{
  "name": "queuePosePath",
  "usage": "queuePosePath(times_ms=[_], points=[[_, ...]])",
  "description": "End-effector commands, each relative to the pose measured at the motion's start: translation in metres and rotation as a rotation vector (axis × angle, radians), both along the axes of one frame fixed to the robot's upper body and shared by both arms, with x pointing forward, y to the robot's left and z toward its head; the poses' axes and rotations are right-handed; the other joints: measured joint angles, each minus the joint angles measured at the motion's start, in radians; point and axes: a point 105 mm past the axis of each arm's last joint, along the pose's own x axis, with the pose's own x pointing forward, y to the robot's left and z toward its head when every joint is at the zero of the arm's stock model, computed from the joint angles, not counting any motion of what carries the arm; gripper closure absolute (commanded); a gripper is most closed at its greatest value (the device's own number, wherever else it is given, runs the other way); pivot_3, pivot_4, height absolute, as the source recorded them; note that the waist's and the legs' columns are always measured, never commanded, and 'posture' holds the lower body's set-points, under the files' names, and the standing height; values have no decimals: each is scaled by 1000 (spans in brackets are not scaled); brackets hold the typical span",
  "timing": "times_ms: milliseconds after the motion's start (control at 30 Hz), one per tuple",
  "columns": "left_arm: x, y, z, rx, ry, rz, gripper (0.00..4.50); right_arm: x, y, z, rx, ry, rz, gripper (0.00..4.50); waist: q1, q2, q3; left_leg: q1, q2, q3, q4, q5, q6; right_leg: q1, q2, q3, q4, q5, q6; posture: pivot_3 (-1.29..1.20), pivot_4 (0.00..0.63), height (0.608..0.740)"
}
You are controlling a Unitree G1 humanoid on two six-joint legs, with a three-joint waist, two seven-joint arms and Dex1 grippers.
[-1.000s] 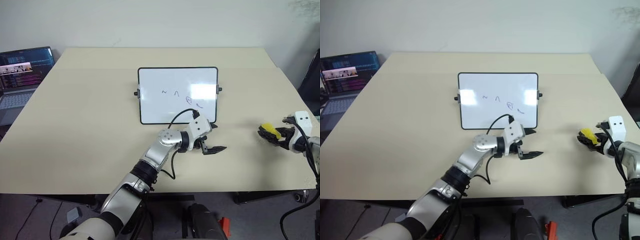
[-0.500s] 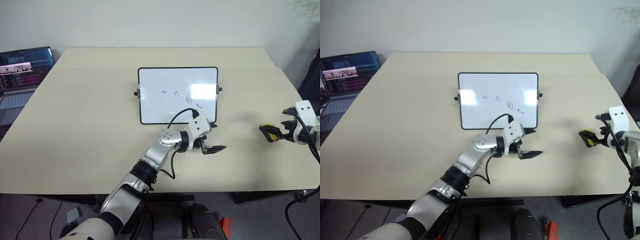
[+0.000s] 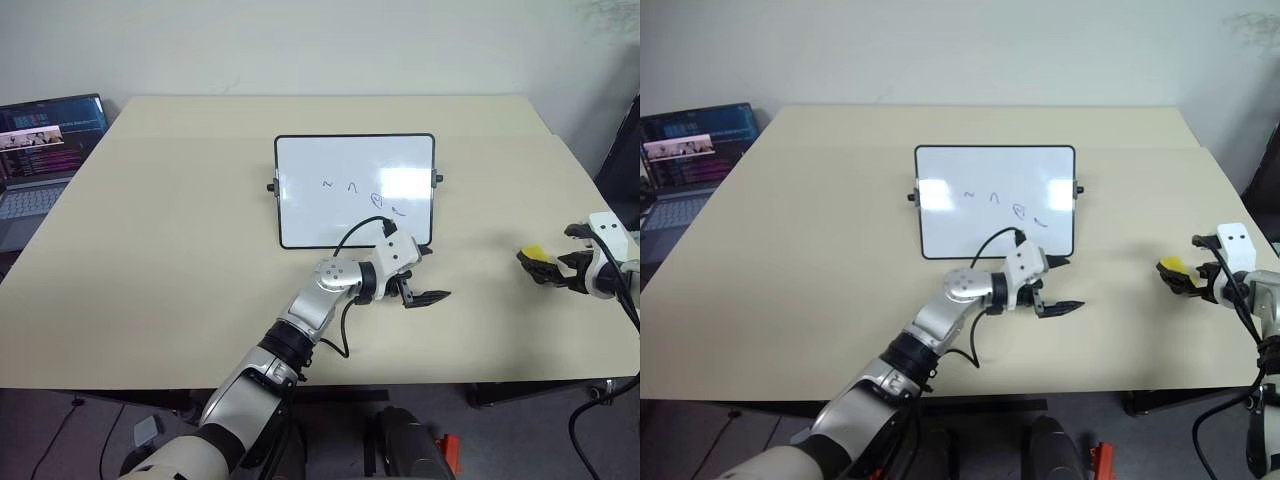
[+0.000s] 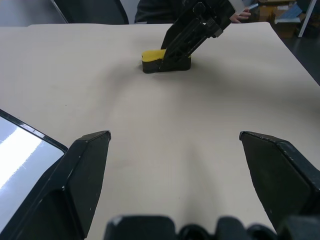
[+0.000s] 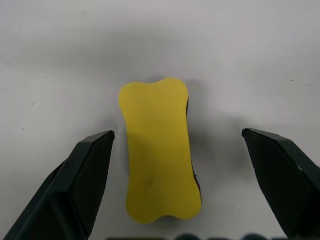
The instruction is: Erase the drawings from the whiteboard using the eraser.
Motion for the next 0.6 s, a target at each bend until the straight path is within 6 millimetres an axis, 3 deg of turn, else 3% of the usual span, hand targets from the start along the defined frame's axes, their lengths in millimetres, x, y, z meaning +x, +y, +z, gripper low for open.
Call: queuePosePath(times_ms=[33,467,600], points=[[-2,-3,14,-34,-41,-12,0,2,-1,17,-9,-59,4,182,0,0,0,0,0,0,0,0,0,0,0,0,0,0,0,0,150,740],[-2,-4,15,-37,-40,-14,0,5,5,15,-13,-67,34,182,0,0,0,0,0,0,0,0,0,0,0,0,0,0,0,0,150,740],[-1,-4,15,-35,-42,-12,0,6,-4,12,-35,-57,-7,182,0,0,0,0,0,0,0,0,0,0,0,0,0,0,0,0,150,740]])
